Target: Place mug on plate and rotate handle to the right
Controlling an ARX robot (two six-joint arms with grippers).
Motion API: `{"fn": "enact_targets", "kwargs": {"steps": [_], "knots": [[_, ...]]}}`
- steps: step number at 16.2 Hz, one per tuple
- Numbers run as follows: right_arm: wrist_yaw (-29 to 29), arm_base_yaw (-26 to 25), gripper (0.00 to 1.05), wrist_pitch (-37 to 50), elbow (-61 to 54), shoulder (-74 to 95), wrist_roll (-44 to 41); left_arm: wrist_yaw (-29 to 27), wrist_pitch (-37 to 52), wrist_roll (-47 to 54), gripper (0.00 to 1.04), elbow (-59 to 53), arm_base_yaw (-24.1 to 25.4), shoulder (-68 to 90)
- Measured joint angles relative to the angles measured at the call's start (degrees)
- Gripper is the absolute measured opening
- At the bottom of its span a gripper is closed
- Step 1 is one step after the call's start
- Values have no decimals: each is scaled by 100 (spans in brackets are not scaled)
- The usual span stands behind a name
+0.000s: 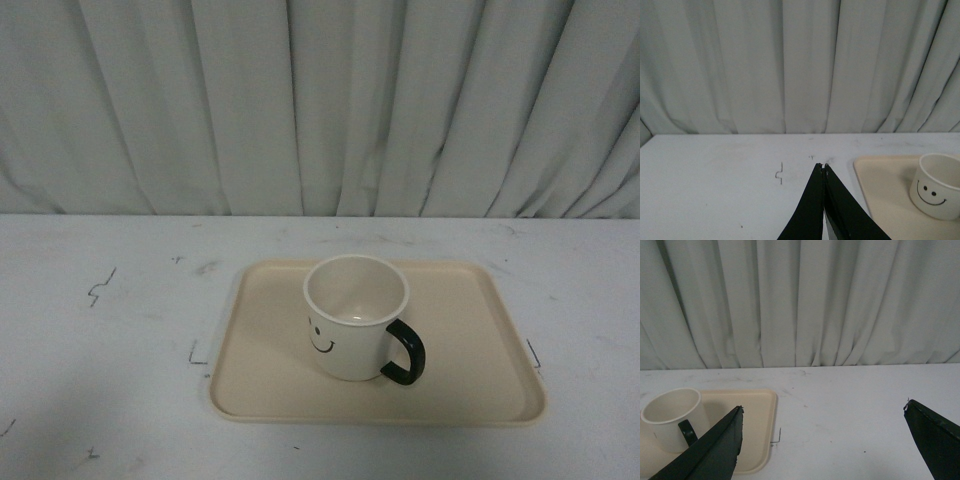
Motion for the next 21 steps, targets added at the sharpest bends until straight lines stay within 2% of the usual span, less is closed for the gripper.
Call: {"fn": "enact_targets", "kwargs": {"steps": [2,3,7,10,11,12,15,17,19,21], "knots": [[4,0,98,0,0,0,2,9,-85,0,2,-39,0,-2],[4,0,98,7,0,0,2,7,-68,-2,7,-39,0,-2],[4,0,98,2,0,0,2,9,-66,-4,45,-39,0,-2],[111,63,98,214,0,87,-11,9,-66,-2,83,-39,0,-2],[415,481,98,940,55,647,-2,9,-66,-4,95,-39,0,-2],[557,732,98,1281,87,1113,9,9,-63,2,100,-39,0,-2],[796,988,98,2404,345,2938,120,9,-63,-2,98,-39,0,-2],[955,1178,98,3067,1062,4365,105,9,-63,-2,98,-39,0,-2],[1045,1397,98,2813,2057,5936,101,9,-63,-2,98,-39,0,-2],[1102,1735,98,2035,3110,7058,63,9,-66,-2,98,-39,0,-2]]}}
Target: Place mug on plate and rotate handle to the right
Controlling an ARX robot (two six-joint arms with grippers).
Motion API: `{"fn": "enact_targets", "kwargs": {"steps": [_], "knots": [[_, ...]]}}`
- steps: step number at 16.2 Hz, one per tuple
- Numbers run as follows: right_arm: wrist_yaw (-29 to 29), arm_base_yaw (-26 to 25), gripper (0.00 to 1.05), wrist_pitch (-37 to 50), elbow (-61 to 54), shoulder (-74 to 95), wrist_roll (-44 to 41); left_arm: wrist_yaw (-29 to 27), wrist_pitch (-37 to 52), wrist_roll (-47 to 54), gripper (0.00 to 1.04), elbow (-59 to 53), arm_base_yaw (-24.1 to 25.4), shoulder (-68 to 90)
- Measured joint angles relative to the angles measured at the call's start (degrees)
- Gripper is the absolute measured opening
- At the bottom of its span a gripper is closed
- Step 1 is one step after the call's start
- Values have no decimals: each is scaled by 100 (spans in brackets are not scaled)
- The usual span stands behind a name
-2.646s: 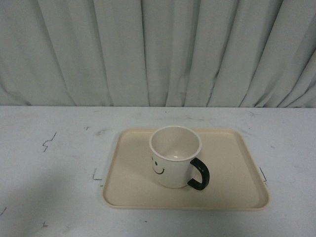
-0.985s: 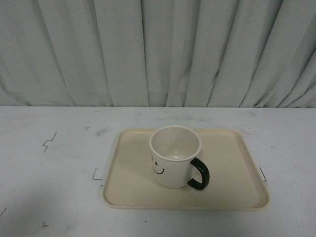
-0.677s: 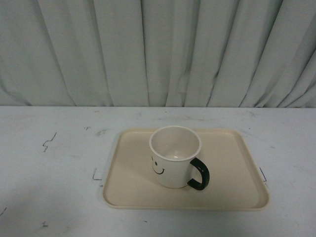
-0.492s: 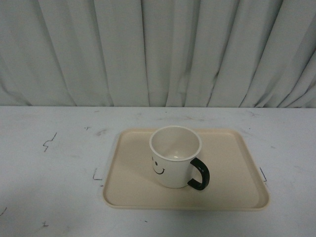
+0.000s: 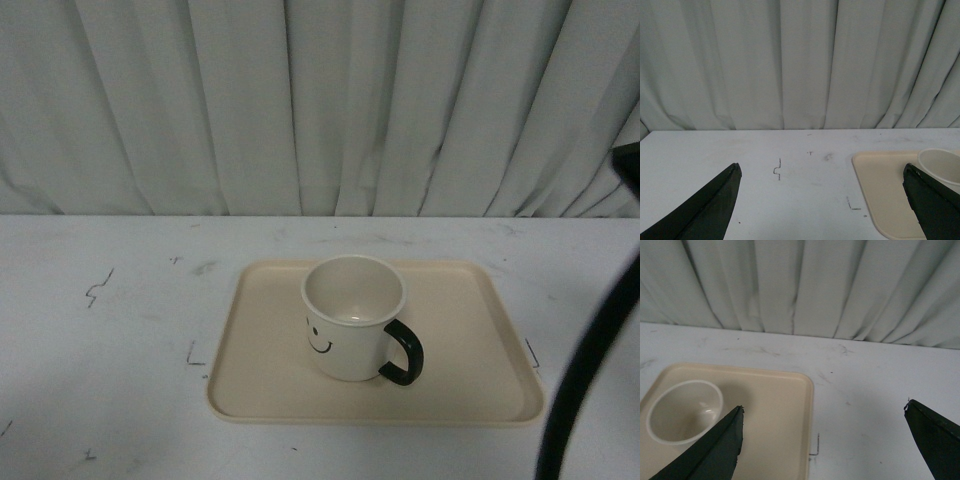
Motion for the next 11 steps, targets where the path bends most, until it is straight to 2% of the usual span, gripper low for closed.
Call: {"fn": "enact_targets", "kwargs": {"steps": [2,4,5,11], "knots": [[-103,203,98,-955,1001,713,109,0,2,0,98,0,0,0],[-881,435,98,-2312,2321,1825,780,0,0,0,98,0,0,0],[-1084,614,98,-2905,2997,2529,1141,0,0,0,98,0,0,0],[-577,1121,98,-3108,3720,3722,1539,0,0,0,98,0,0,0]]}}
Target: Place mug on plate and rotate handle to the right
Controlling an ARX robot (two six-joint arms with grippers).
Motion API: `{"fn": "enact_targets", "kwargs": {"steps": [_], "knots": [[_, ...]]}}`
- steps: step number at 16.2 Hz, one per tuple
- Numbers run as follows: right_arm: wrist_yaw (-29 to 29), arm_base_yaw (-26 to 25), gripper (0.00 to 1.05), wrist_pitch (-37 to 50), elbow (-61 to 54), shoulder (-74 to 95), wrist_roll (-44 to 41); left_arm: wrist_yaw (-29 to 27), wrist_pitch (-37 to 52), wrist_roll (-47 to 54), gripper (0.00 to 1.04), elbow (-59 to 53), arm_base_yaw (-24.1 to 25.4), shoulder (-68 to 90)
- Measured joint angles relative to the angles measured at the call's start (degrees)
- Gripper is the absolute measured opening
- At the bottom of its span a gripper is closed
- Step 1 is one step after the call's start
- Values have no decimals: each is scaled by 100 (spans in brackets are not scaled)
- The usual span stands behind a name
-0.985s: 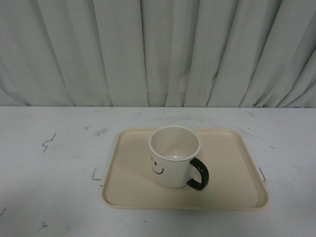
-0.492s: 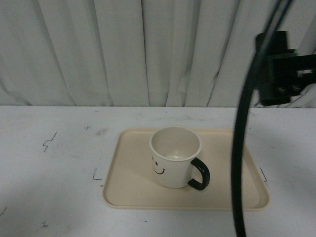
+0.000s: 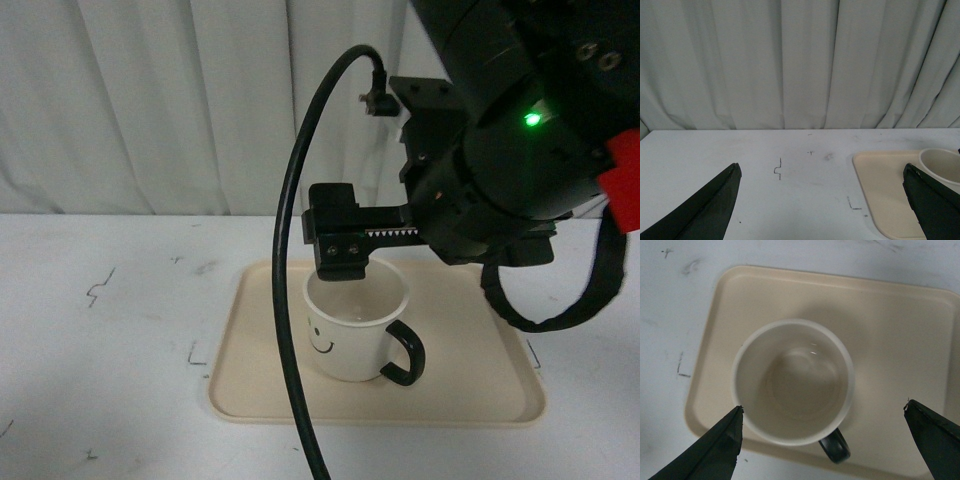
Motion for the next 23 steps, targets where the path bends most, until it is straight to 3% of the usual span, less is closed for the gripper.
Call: {"fn": "enact_targets", "kwargs": {"steps": [9,10,14,18,23], "knots": [[98,-190,98,225,354,1080,599,0,0,0,98,0,0,0],[83,-247,92,269,398,1158,625,0,2,0,98,0,0,0],[122,-317,46,251,509,1311,570,0,2,0,98,0,0,0],[-118,-588,4,175,664,1294,-271,0,2,0,98,0,0,0],[-1222,-763,3,-232,717,787,-2830,0,4,0,98,0,0,0]]}}
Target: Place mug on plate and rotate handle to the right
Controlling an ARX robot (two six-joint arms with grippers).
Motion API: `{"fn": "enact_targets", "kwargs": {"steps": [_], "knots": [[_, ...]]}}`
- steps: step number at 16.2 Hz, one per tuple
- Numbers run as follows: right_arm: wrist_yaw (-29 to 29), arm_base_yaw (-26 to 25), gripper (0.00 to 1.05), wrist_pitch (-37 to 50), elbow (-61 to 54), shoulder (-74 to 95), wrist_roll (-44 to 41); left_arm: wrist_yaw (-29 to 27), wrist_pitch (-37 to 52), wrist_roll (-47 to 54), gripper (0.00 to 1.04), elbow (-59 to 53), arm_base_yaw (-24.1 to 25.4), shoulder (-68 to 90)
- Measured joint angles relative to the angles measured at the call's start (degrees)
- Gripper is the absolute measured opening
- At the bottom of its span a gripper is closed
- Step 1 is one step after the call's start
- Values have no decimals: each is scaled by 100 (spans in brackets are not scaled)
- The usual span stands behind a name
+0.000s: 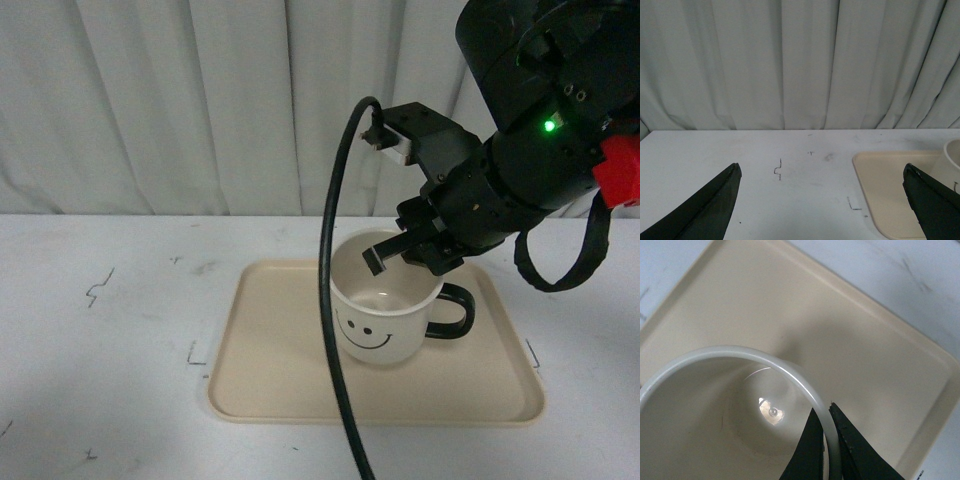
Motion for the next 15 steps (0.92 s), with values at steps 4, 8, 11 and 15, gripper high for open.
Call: {"fn": "enact_targets", "kwargs": {"steps": [4,8,11,15], "knots": [[-575,-98,3,-573,0,-50,-1703,0,-2,0,98,0,0,0],[-743,-450,3,-743,107,205,-2168,0,-2,0,98,0,0,0],[-914,-603,3,-640,116,345,-2164,0,-2,0,98,0,0,0],[-925,-664,10,-286,26,372,-2168,0,-2,0,98,0,0,0]]}}
